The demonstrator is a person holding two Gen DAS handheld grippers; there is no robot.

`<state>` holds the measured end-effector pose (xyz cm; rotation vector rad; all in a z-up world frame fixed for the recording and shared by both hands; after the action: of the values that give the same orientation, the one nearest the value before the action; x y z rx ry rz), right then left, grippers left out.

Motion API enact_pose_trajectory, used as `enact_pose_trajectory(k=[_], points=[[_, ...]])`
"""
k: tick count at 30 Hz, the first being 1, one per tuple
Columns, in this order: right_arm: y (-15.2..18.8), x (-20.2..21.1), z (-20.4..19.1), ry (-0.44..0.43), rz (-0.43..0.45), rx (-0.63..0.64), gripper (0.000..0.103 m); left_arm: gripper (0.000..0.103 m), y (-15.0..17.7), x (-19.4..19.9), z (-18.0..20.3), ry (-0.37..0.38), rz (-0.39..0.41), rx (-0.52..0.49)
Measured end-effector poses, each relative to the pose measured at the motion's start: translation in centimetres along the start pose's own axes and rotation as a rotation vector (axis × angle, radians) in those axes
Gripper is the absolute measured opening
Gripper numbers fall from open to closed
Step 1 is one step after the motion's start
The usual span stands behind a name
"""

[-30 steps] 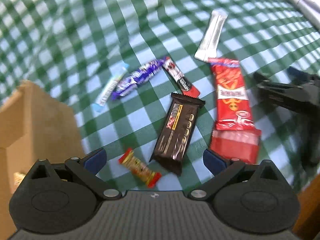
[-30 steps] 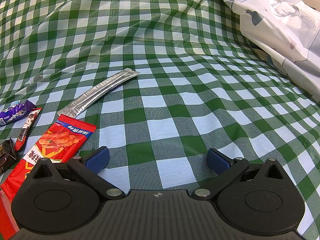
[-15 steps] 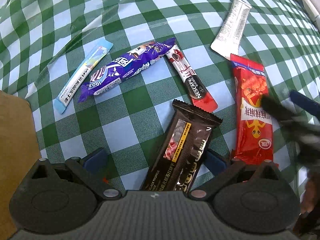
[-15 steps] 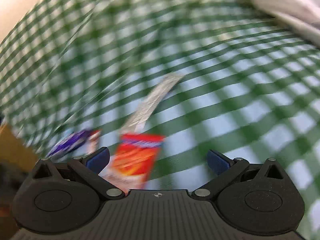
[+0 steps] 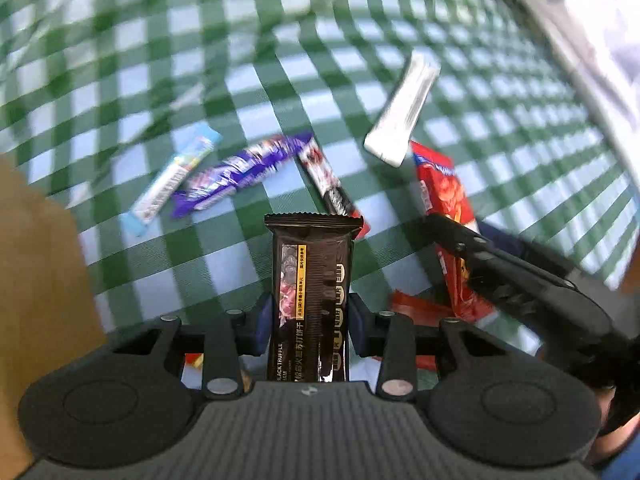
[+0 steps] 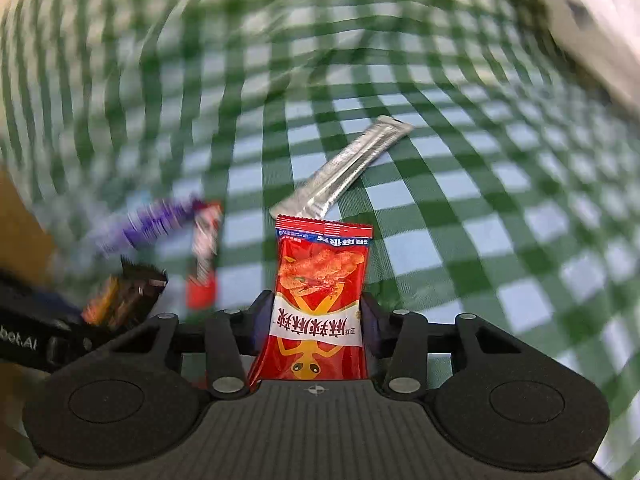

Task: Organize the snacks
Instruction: 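Grasp the red spicy-strip packet with the right tool while the left tool grasps the dark chocolate bar, then carry both packets over the box and open both tools to drop them inside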

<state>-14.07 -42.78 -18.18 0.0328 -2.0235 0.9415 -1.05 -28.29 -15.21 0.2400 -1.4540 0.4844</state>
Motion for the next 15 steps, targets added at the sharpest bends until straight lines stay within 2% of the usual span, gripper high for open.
enact_pose_trajectory(k=[4,6,8,11,15], points=[[-0.3,5.2,-0.2,-0.312,0.068,-0.248,0.048,0.043,2.8,5.8,-0.8,0.022,0.088,0.038],[-0.1,8.0,-1.3,-0.487,0.077,-0.335,0.048,0.043,4.6,8.5,-1.2,0.031,0.118,0.058],[0.0,10.5,-2.3,-0.616,0.075,-0.372,0.048,0.043,6.5,10.7,-1.7,0.031,0.144,0.074],[0.5,14.2,-4.5,-0.753,0.067,-0.377,0.048,0.043,9.5,14.2,-2.6,0.004,0.201,0.087],[1.0,18.5,-8.7,-0.869,0.067,-0.334,0.049,0.043,13.6,17.8,-4.3,-0.003,0.254,0.121]])
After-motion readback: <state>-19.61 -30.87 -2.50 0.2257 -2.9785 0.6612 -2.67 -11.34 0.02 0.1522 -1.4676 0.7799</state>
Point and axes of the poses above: each gripper's, at about its wrist camera, not at the fingertips, and x roughly against the way its jaws point, z to its right, y to its underside, the point moved 7 cm from there along -x, roughly the way its jaws point, and after that the axes turned 13 degrees about -z, right-handed, at the moved point
